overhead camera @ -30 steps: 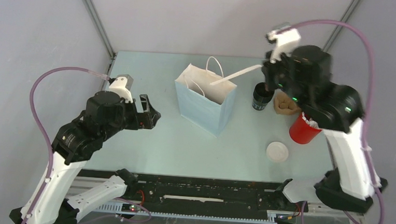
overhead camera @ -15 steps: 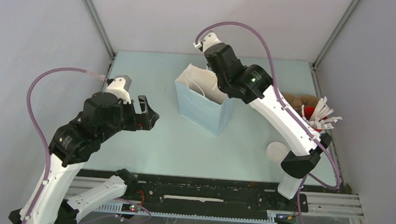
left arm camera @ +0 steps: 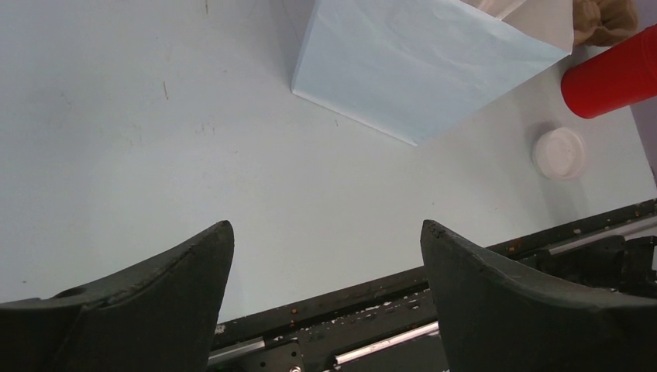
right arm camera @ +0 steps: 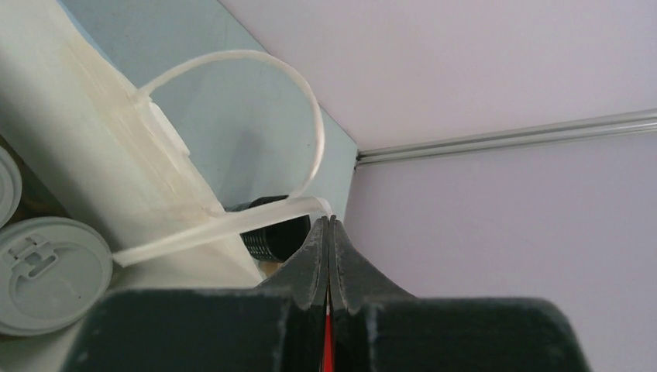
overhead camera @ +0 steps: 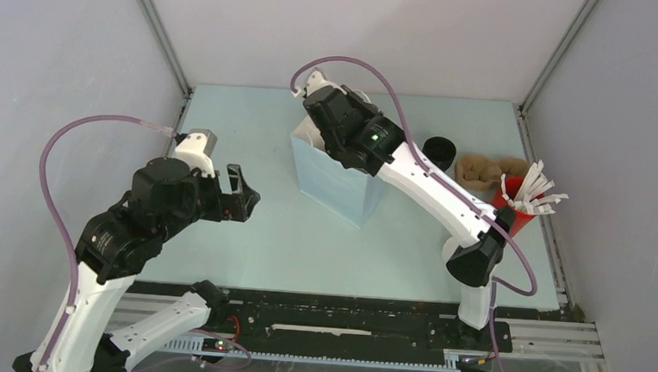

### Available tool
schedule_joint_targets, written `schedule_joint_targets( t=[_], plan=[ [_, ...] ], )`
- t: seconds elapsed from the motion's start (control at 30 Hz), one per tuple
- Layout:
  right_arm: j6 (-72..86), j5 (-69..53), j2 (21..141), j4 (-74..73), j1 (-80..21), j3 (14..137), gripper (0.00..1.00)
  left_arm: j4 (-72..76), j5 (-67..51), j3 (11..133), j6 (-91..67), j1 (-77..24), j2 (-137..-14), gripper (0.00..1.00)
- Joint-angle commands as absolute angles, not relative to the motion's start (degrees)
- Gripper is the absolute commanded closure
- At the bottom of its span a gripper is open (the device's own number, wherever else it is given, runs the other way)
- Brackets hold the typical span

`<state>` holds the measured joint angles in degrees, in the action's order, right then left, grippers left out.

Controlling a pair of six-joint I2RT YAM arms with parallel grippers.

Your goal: Pack the takeout coffee

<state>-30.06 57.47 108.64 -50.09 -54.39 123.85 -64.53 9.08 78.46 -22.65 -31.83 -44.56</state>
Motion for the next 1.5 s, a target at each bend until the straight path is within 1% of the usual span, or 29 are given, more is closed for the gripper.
schedule_joint_targets(
  t=[0.0,0.2,0.4,0.53,0.57,0.67,0.73,0.8,0.87,0.93,1.03,1.1,1.17,1.23,1.33,1.43,1.47],
  plan=[
    [-34.1,62.2,110.5,-43.5,-55.4,127.0,1.0,-64.8,10.3,81.2,-18.9,-31.4,-44.0,0.05],
    [-37.5,63.7,110.6,-40.0,-57.0,127.4,1.0,-65.0,10.5,80.7,-17.6,-31.2,-43.1,0.05],
    [-42.3,63.7,111.1,-34.2,-57.4,123.4,1.0,-64.3,10.2,79.6,-17.7,-30.9,-42.3,0.04],
    [-41.6,63.4,112.5,-33.7,-57.1,122.6,0.99,-65.0,10.5,80.1,-17.4,-30.9,-42.1,0.04],
    [-41.0,63.1,112.6,-34.2,-57.2,122.5,0.91,-65.2,10.6,80.1,-17.5,-30.9,-41.9,0.04],
    [-38.0,61.1,112.1,-38.3,-57.9,123.4,0.6,-65.5,10.7,80.1,-17.6,-30.8,-41.6,0.04],
    [-36.0,59.0,111.1,-41.4,-58.6,124.6,0.43,-65.5,10.7,80.1,-17.8,-30.8,-41.6,0.05],
    [-33.6,56.3,109.6,-45.0,-59.2,126.2,0.29,-65.3,10.4,80.0,-18.1,-30.8,-41.6,0.05],
    [-31.5,53.6,107.5,-48.1,-59.6,128.0,0.22,-64.9,10.1,80.0,-18.4,-30.8,-41.8,0.05],
    [-29.1,51.0,106.1,-51.7,-59.8,130.5,0.13,-64.5,9.7,79.9,-19.0,-30.8,-41.9,0.05],
    [-23.1,49.9,104.6,-58.0,-59.6,135.4,0.04,-64.1,9.1,79.7,-19.7,-30.8,-42.1,0.05],
    [-16.3,49.2,103.3,-65.0,-57.8,138.4,0.03,-63.9,8.8,79.8,-19.9,-30.8,-42.2,0.05],
    [-7.0,46.3,100.1,-72.7,-54.1,138.1,0.03,-63.9,8.7,79.8,-19.9,-30.8,-42.4,0.05],
    [0.6,41.9,94.3,-77.7,-48.8,132.4,0.04,-63.7,8.4,79.8,-20.0,-30.8,-42.8,0.05],
    [5.8,36.5,80.6,-76.7,-39.8,118.0,0.04,-63.2,6.5,80.0,-19.9,-30.8,-43.5,0.05],
    [8.2,27.1,70.0,-72.9,-24.8,107.1,0.05,-62.8,4.6,79.9,-19.6,-30.8,-44.1,0.04],
    [8.1,21.5,67.5,-71.6,-18.0,103.2,0.05,-62.8,3.9,79.8,-19.3,-30.8,-44.4,0.04]
  ],
)
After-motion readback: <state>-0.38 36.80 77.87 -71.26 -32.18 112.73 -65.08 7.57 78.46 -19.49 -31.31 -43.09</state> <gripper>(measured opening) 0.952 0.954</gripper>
